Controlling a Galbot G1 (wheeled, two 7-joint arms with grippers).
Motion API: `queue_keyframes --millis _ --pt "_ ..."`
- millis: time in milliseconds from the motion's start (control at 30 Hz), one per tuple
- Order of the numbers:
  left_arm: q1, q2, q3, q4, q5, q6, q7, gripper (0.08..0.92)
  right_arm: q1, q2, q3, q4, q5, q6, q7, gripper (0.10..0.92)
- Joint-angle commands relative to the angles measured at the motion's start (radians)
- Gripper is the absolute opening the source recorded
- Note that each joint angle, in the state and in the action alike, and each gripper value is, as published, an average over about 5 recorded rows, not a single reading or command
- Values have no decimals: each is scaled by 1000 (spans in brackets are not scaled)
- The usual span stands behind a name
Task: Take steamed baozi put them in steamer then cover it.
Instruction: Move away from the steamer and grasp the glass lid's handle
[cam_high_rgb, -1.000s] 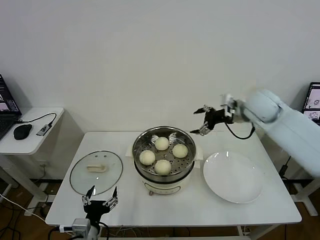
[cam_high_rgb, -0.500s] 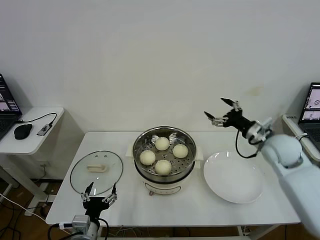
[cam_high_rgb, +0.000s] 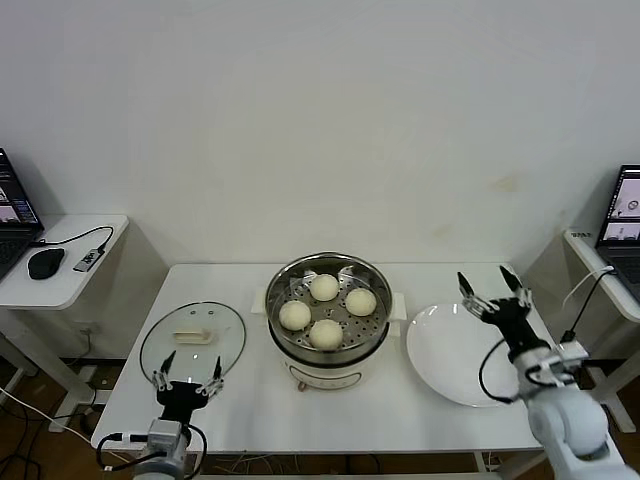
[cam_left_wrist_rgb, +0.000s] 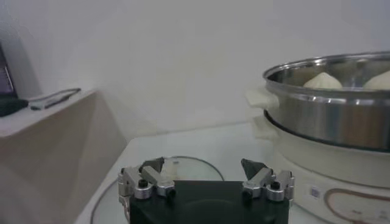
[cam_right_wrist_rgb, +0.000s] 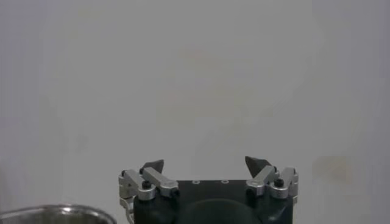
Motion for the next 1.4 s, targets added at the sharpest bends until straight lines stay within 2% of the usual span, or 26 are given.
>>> queue_keyframes --millis 33,100,167,300,367,500,567,733,900,1400 --pt "-112 104 -5 235 997 -245 -175 823 -233 82 129 81 13 45 74 823" --pt "-129 157 31 290 1018 -203 -256 823 -241 72 137 83 14 46 73 823" --pt "-157 198 60 350 1018 -183 -299 823 -250 65 144 86 15 46 67 823" --pt "-232 246 95 443 1010 -179 -286 823 -261 61 151 87 10 48 59 823" --pt "-269 248 89 480 993 -207 -255 823 -261 63 150 84 6 49 57 823" --pt "-318 259 75 526 1002 -237 -131 823 -255 71 147 79 0 51 54 823" --pt "-337 263 74 557 1022 -233 -113 823 -254 79 147 79 -2 52 55 823" --pt "-381 262 72 629 1057 -207 -98 823 -260 86 151 81 -10 60 54 823" --pt "-425 244 70 699 1059 -177 -128 823 -257 81 156 86 -11 60 54 823" --pt "-509 221 74 778 1063 -149 -145 823 -258 84 160 71 -16 75 55 823"
